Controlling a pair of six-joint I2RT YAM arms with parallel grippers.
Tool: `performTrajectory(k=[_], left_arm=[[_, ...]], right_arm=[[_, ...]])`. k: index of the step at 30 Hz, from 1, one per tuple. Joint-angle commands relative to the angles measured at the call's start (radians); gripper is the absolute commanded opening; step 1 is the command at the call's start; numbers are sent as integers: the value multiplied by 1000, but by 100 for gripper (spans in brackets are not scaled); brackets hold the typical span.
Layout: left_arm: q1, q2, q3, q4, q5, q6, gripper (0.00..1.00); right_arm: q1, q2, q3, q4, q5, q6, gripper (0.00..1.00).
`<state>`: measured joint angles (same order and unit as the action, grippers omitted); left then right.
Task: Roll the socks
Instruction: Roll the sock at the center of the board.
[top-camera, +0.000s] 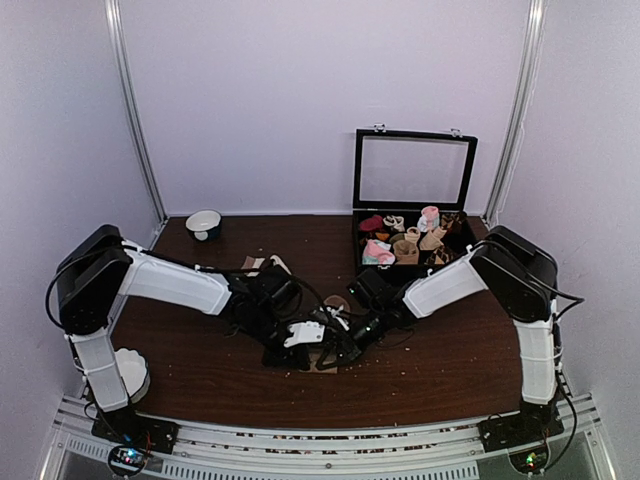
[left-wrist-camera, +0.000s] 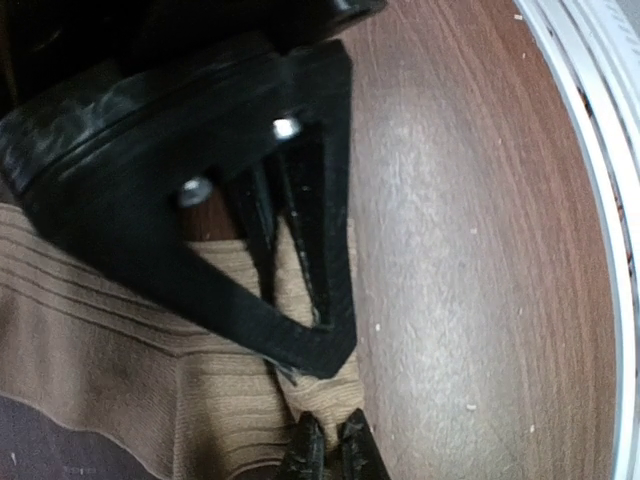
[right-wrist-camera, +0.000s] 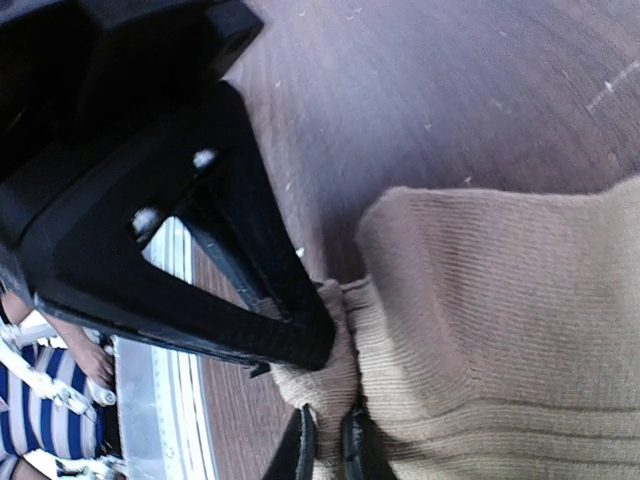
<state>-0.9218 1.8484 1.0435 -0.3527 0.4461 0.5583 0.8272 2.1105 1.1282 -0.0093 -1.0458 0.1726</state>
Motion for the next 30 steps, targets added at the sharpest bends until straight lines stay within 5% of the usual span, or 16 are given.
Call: performTrajectory(k=[1,4,15,16,17,18,25,30], left_arm=[[17,102,61,-103,70,-51,0],[56,132,84,-156,131,-91,0],[70,199,111,-268,200,-170,0],[72,211,125,-286,205,-172,0],[73,218,134,-296,213,-172,0],[75,225,141,-304,222,-178,0],[139,284,212,-384,351,-219,0],[172,320,250,-440,412,-225,0]], right_arm=[[-3,-6,-98,-45,161,32,22],[-3,-55,-148,3,182,58,40],[-3,-253,-263,-92,439,-40,56],[-3,-290,-282,-89,473,-52,61],[-3,-326,-307,-83,513,-62,95],[-3,-360,-327,-83,553,-75,100],[5,-667,-530,70,881,-100,100],[2,-925,-766,433,1177,57,100]])
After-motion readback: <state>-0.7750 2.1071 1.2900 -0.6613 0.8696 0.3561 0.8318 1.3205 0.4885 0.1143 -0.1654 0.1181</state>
